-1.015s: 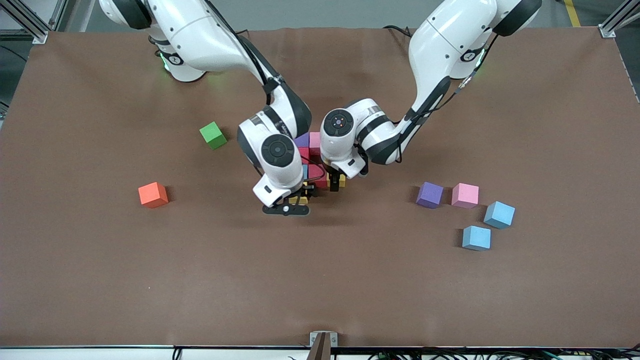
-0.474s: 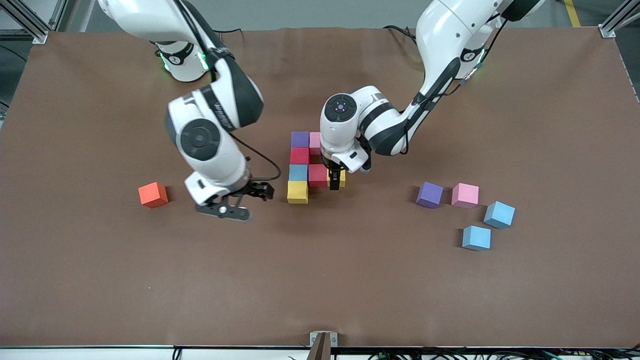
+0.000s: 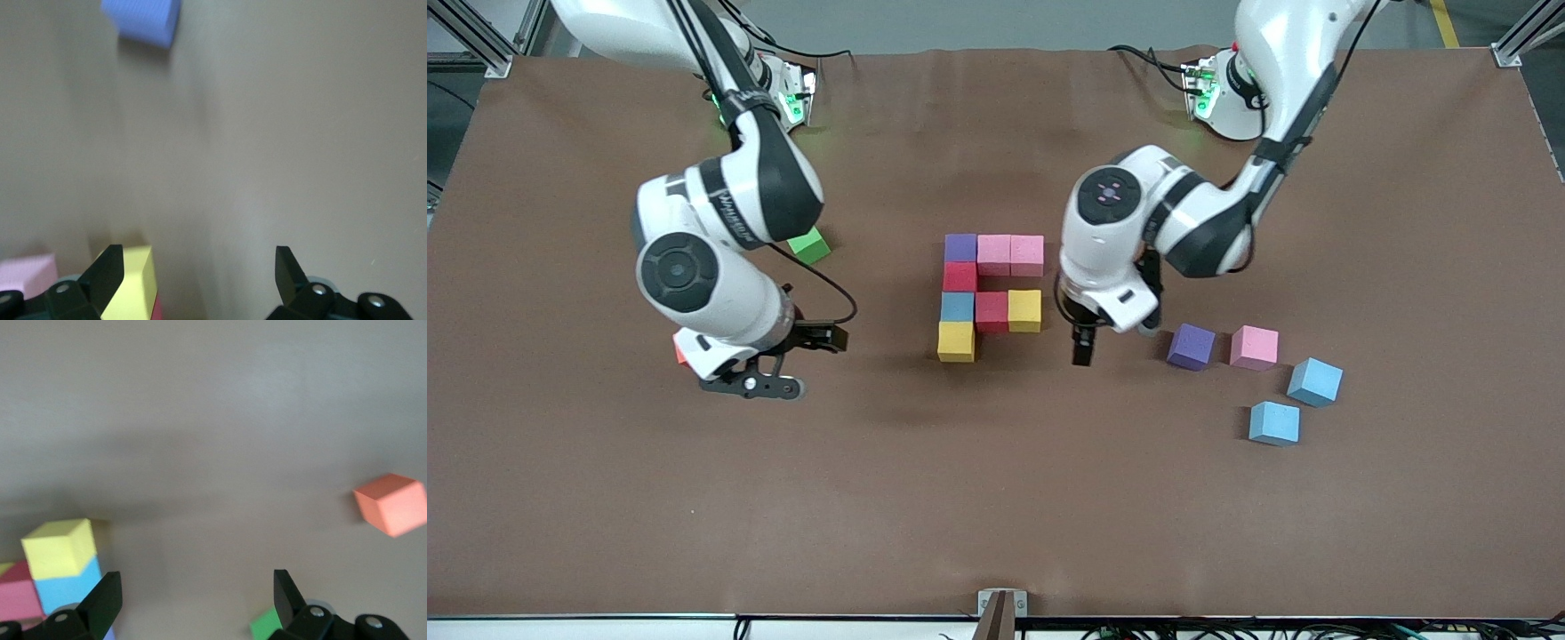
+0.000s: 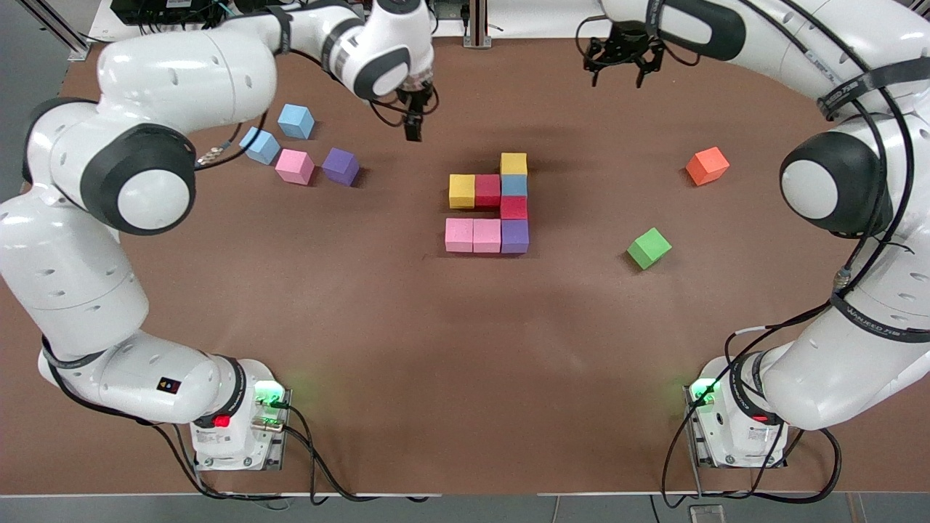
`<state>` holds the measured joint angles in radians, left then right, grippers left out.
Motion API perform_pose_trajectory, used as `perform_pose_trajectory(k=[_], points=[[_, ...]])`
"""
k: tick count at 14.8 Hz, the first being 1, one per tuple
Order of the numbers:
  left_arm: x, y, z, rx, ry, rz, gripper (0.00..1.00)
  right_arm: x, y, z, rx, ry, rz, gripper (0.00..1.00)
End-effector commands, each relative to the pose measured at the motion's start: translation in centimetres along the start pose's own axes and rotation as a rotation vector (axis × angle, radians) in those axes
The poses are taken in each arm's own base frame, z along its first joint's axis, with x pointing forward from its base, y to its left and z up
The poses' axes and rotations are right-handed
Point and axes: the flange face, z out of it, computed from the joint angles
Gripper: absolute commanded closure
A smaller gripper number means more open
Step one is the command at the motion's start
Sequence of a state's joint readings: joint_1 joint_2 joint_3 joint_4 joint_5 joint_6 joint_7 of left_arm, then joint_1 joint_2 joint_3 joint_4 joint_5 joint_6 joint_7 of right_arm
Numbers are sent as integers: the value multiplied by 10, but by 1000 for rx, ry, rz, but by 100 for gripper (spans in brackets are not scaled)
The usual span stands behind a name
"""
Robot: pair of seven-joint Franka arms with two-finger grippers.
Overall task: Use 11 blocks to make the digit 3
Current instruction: 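Open both grippers and move the right gripper toward the orange block, then grasp the orange block with the right gripper while the left gripper grasps blue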
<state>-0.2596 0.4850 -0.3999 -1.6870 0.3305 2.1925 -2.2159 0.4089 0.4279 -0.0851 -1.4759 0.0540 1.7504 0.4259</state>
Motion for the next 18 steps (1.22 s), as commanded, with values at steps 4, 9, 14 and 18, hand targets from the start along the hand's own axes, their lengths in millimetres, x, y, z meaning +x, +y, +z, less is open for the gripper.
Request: perform_pose_trajectory(k=[4, 9, 14, 18], points=[[97, 21, -1, 58, 39, 177, 0, 0, 115, -41, 20, -87, 2, 0], [196, 48, 18, 69, 22, 415, 0, -4, 168, -61, -19, -170, 16, 0], [270, 55, 56, 101, -14, 765, 0, 16, 219, -66, -78, -93, -17, 0], [321, 62, 77, 104, -60, 1085, 0, 31, 240, -60, -66, -26, 16, 0]])
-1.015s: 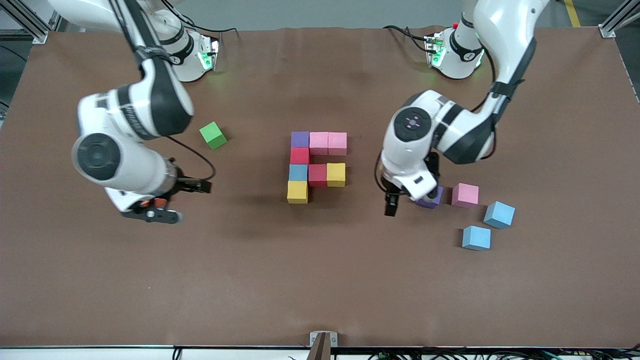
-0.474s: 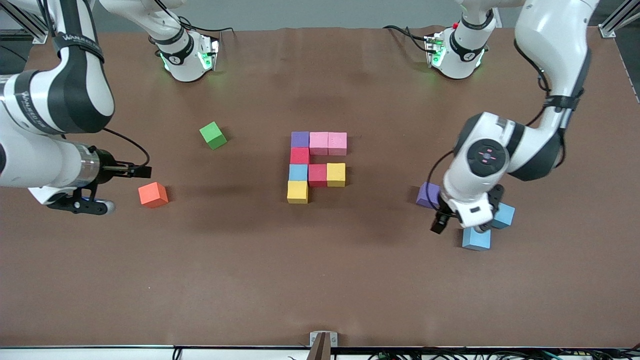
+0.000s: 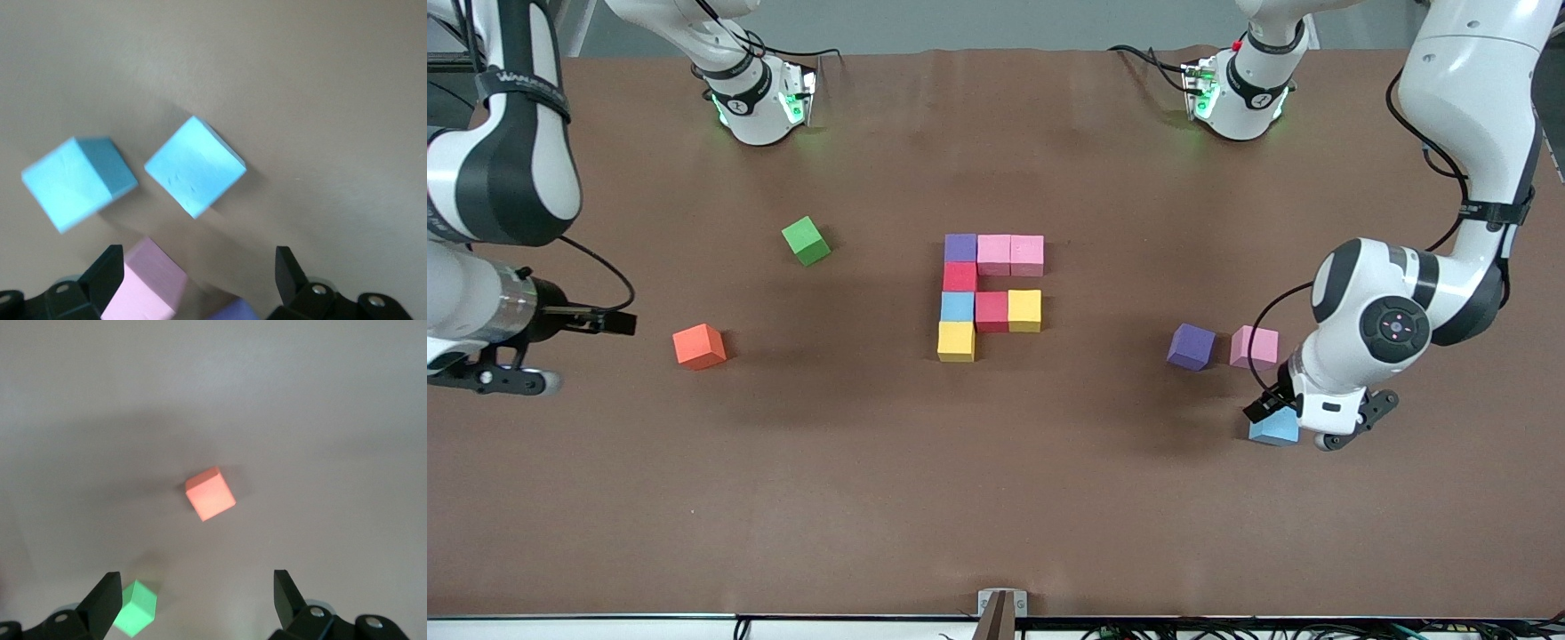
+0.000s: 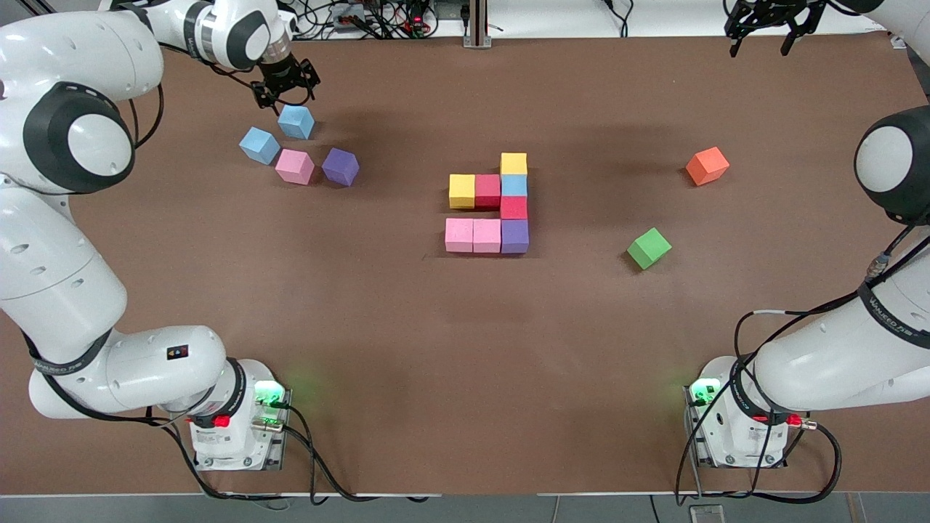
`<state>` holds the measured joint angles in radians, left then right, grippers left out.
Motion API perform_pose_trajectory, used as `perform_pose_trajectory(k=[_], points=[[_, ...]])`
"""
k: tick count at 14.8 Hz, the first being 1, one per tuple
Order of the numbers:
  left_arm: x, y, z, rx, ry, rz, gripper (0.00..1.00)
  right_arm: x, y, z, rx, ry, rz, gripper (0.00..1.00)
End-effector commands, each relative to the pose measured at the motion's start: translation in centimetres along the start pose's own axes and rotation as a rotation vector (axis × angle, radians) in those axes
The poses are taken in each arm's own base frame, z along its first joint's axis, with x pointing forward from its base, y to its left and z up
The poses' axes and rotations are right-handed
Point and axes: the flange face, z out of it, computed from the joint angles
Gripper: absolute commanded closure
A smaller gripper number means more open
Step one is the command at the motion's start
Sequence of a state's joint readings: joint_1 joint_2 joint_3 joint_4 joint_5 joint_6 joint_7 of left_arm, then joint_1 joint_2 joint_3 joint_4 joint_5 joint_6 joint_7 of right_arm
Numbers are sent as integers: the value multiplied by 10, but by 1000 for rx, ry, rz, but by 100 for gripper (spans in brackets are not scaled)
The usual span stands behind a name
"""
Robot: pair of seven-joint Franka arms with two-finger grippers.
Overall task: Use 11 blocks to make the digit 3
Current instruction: 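Grasp the orange block with the right gripper while the left gripper grasps blue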
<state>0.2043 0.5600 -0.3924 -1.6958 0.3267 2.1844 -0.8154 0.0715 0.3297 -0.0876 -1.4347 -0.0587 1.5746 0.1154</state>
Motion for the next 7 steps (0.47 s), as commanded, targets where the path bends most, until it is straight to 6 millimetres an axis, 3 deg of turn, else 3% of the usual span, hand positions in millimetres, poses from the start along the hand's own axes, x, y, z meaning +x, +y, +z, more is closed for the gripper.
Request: perform_pose_trajectory(k=[1, 3, 7], points=[[21, -12, 7, -20, -6, 257, 0, 7, 9, 11, -4, 2, 9, 0], [28, -15, 14, -21, -7, 428, 0, 11, 20, 33, 0, 3, 25, 0], [40, -9, 35, -39, -5, 685, 0, 3, 38, 111, 51, -14, 77, 0]])
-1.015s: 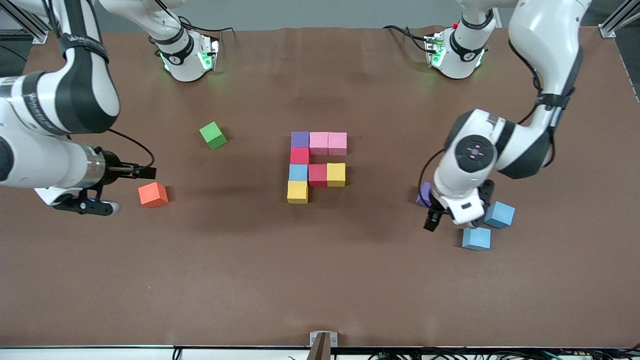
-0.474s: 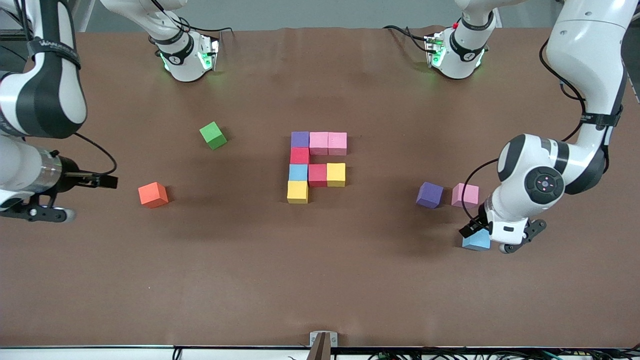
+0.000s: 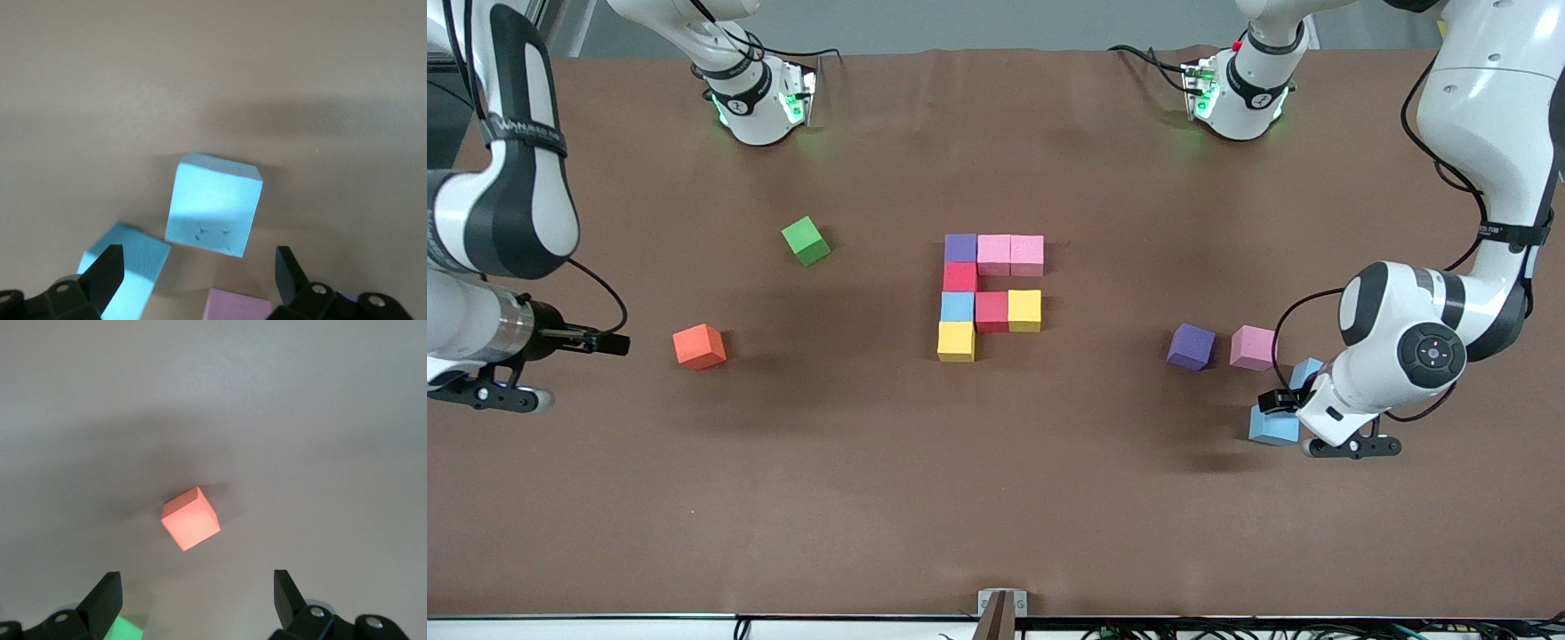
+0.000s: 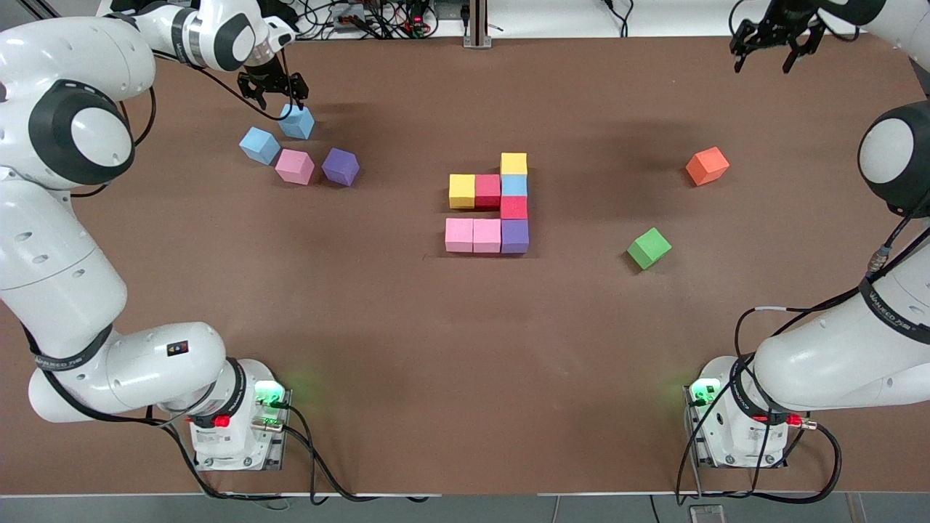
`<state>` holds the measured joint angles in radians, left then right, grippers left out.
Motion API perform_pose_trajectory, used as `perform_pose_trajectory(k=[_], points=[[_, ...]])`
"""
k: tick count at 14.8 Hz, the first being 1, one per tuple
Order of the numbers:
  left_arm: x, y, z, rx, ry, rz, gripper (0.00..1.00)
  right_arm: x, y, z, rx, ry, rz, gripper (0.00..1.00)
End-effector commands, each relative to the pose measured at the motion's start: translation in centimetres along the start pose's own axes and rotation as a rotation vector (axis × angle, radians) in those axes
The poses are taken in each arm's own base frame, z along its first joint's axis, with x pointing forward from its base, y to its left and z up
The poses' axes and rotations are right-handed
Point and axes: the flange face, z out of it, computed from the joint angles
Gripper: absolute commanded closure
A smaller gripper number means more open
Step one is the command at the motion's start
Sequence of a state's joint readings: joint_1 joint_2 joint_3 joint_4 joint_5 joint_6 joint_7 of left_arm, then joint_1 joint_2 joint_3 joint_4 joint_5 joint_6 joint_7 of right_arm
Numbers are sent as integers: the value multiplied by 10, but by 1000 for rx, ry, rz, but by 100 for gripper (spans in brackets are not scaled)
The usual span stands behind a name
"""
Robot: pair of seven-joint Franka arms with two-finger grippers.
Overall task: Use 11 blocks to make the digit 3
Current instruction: 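Grasp the orange block with the right gripper while the left gripper grasps blue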
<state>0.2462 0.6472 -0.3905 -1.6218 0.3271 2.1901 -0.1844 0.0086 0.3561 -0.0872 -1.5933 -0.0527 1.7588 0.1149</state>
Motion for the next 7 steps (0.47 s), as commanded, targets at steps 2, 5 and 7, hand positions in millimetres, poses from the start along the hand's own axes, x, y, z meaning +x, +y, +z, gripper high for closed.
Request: perform_pose_trajectory(k=[2, 5, 7], points=[[11, 8, 22, -12, 11, 143, 0, -26, 15, 64, 55, 27, 47, 0], [12, 8, 36, -15, 12, 148, 0, -42, 18, 97, 67, 60, 129, 0], [12, 5, 40, -7, 18, 154, 0, -45, 9, 107, 72, 62, 285, 0]])
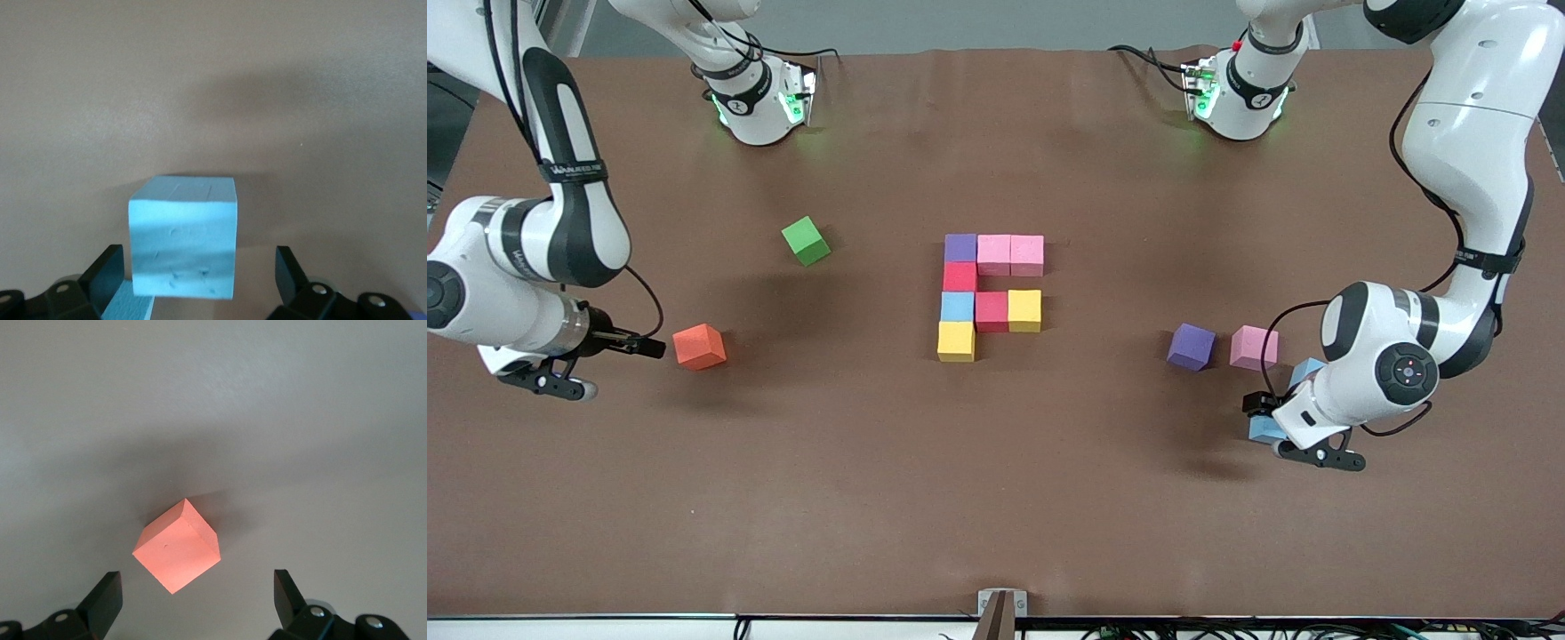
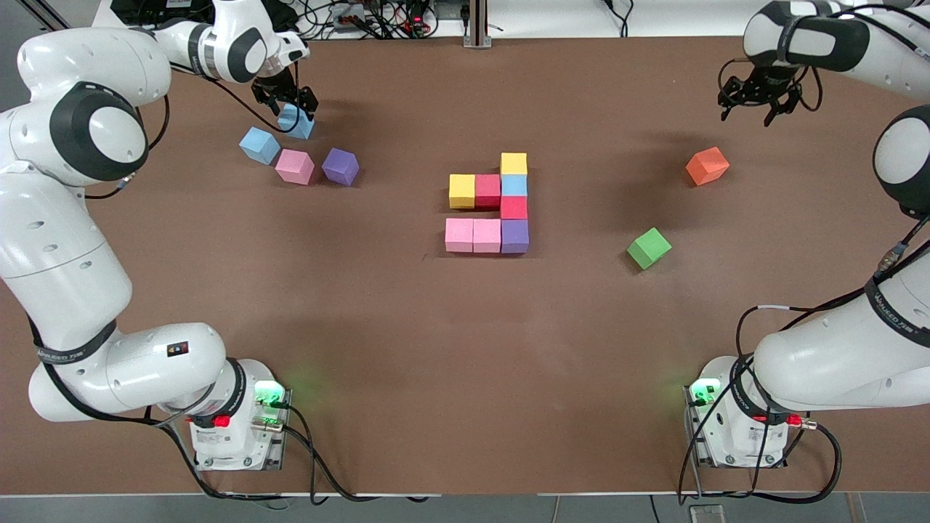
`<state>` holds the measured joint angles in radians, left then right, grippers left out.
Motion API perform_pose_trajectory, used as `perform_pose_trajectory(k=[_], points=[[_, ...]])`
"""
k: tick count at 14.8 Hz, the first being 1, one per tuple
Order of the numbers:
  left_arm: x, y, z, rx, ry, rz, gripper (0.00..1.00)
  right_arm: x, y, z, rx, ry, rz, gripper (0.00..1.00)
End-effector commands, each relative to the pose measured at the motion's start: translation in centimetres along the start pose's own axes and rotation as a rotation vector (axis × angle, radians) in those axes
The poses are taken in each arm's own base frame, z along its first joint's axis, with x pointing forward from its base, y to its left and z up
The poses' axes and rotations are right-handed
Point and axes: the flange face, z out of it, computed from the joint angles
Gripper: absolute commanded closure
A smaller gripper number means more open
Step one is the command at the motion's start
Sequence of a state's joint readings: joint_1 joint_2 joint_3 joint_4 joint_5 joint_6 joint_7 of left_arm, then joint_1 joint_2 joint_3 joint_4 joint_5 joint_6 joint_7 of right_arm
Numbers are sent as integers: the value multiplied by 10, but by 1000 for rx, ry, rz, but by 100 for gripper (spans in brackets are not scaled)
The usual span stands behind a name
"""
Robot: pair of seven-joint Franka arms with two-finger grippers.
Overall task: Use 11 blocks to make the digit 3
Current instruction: 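Grasp the orange block with the right gripper while the left gripper grasps blue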
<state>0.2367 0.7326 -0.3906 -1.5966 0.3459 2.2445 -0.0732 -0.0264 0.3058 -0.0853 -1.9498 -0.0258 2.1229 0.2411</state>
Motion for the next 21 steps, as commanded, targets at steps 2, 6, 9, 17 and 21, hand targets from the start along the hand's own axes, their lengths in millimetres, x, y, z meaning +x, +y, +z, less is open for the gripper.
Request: perform_pose_trajectory(k=[2, 6, 9, 17, 21], points=[[5, -4, 5, 14, 13, 26, 0, -20, -1, 0, 21, 11, 229, 0], [7, -5, 13, 6, 36, 20, 0, -21, 2, 3, 17, -5, 503, 0], [6, -8, 14, 10, 34, 17, 7, -28, -1, 17, 10, -23, 617, 0], [6, -18, 8, 29, 42, 14, 48, -43, 10, 65, 125, 53, 698, 0], [9, -17, -1, 20, 55, -37, 50, -38, 9, 80, 130, 72, 701, 0]])
